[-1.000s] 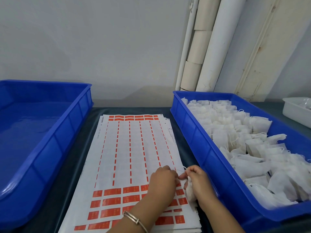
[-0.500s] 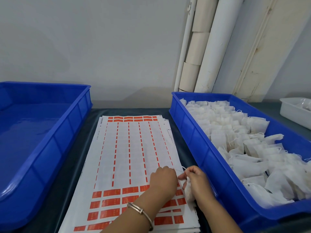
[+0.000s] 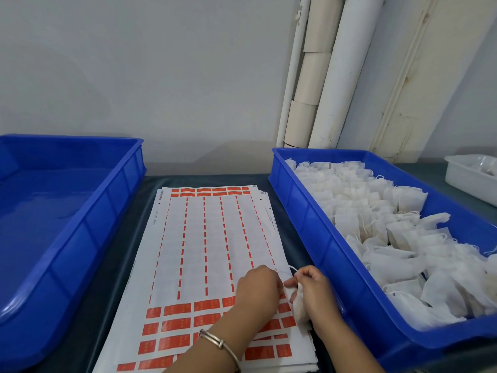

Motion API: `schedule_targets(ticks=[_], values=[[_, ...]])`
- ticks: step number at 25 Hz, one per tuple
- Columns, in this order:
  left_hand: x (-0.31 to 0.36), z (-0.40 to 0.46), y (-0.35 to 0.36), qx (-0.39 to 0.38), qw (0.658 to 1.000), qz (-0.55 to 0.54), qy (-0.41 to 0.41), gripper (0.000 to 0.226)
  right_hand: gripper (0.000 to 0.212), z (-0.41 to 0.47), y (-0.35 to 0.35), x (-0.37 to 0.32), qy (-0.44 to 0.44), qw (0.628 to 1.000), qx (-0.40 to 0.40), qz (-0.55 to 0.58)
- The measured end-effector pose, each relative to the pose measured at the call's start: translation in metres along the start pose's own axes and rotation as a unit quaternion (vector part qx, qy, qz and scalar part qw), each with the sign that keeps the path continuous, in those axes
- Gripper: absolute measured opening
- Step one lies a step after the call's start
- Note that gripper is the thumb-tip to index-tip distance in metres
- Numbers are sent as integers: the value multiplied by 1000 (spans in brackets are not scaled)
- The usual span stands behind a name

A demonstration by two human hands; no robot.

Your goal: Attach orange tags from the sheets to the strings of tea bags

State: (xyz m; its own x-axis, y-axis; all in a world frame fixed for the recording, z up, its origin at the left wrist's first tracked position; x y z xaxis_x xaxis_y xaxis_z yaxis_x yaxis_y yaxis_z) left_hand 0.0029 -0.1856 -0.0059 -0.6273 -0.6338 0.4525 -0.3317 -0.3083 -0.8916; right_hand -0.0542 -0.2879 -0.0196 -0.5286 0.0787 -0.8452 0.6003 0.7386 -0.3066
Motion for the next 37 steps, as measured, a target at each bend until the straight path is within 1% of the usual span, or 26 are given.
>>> schedule_targets(ticks=[7,10,13,16,21,28,32,37], values=[[2,-3,-1,-19,1000,-15,7,23,21,-1,0,0,-11,1000,-2,-11],[1,-2,-1,-8,1000,-16,-4,28,23,-1,0,0,-10,1000,5,-3],[2,3,-2,-78,996,31,-29,33,23,0,0,1,-6,1000,4,-1],[6,8,-4,-99,993,47,-44,33,22,0,0,1,-6,1000,-1,2],[15,7,-7,-101,991,88,-1,30,22,1,0,2,-13,1000,-5,-2],[36,20,-22,-224,960,164,36,34,22,3,-1,3,-13,1000,6,-26],[37,23,-19,-242,952,179,52,32,21,3,-2,2,3,1000,-2,-14],[35,21,-21,-258,945,188,69,32,21,-1,-5,1,-6,1000,-15,7]])
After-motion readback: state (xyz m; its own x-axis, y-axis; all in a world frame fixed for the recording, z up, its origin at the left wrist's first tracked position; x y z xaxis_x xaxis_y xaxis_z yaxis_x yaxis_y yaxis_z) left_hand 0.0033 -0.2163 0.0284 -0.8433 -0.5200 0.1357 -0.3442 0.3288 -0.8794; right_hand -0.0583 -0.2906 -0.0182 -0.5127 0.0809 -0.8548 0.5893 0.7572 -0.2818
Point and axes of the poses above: each hand's wrist, its own z-axis towards the middle knuckle, its own y-axis out of the palm, x = y × z, the point moved 2 cm from there along z, towards the middle knuckle, and after that the axes turned 14 degrees about y, right-handed, at the moved point
